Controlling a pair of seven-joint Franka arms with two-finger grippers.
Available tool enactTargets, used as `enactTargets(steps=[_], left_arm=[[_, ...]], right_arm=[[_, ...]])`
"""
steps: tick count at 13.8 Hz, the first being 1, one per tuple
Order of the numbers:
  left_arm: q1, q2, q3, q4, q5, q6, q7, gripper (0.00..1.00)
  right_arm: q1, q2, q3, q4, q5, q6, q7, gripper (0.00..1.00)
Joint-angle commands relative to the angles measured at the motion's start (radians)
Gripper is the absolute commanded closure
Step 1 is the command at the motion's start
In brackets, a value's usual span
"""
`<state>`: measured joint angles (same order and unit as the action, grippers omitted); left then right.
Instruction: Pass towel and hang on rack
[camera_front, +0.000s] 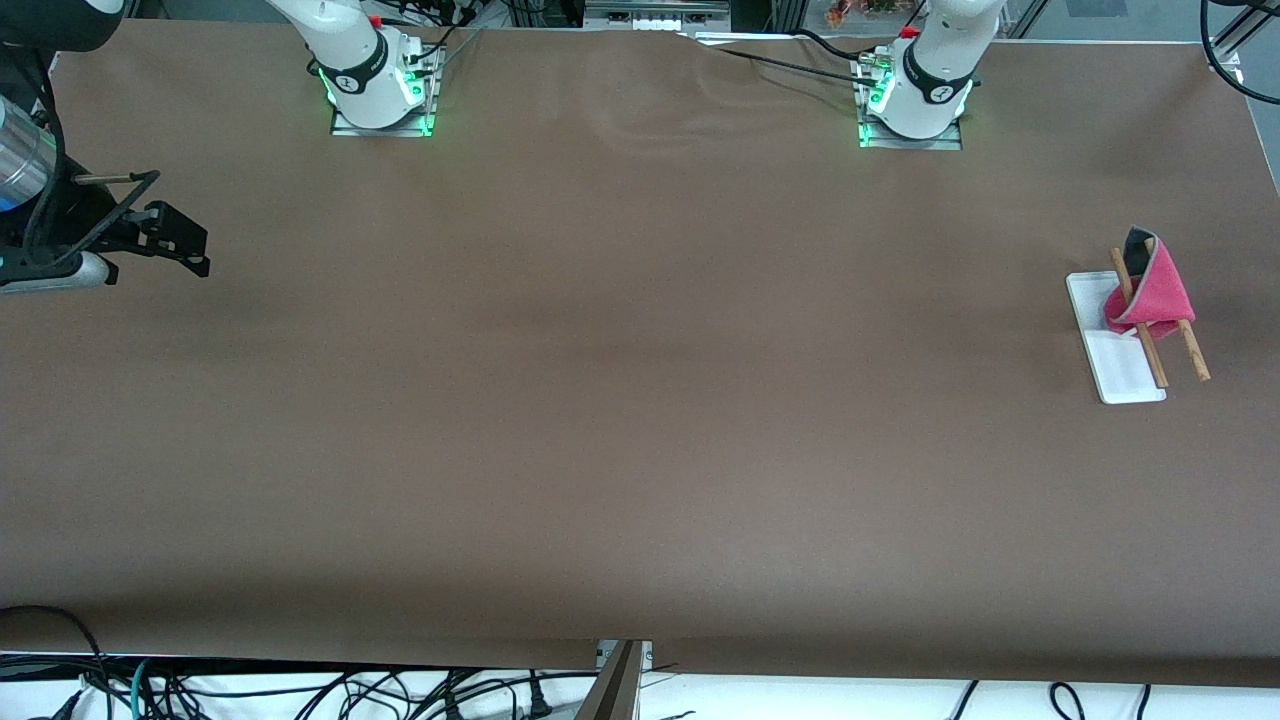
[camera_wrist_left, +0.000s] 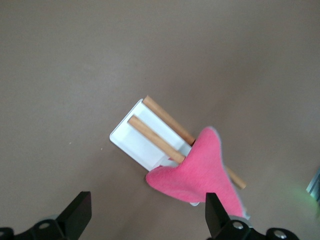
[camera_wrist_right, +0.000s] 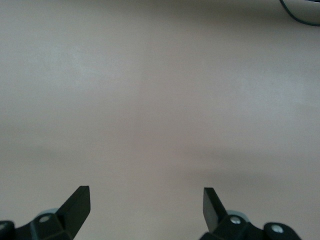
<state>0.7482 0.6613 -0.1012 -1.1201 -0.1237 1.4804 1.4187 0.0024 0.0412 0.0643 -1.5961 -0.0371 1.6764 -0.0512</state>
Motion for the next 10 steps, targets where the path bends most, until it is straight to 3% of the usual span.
enactTargets(steps=[1, 3, 5, 10], left_arm=[[-0.081, -0.067, 0.008, -0.018, 0.055, -0.06, -0.15, 0.0], [-0.13, -0.109, 0.008, -0.038, 0.055, -0.087, -0.249, 0.0], [-0.216, -0.216, 0.02, -0.136, 0.055, -0.088, -0.389, 0.0], [-0.392, -0.382, 0.021, -0.26, 0.068, -0.086, -0.751, 0.0]], right_arm=[[-0.007, 0.008, 0.0, 0.019, 0.019, -0.004, -0.018, 0.0], [-0.005, 0.009, 0.0, 0.019, 0.017, -0.004, -0.018, 0.0], [-0.007, 0.009, 0.0, 0.019, 0.019, -0.004, -0.018, 0.0], [-0.007, 0.009, 0.0, 0.019, 0.019, -0.004, -0.018, 0.0]])
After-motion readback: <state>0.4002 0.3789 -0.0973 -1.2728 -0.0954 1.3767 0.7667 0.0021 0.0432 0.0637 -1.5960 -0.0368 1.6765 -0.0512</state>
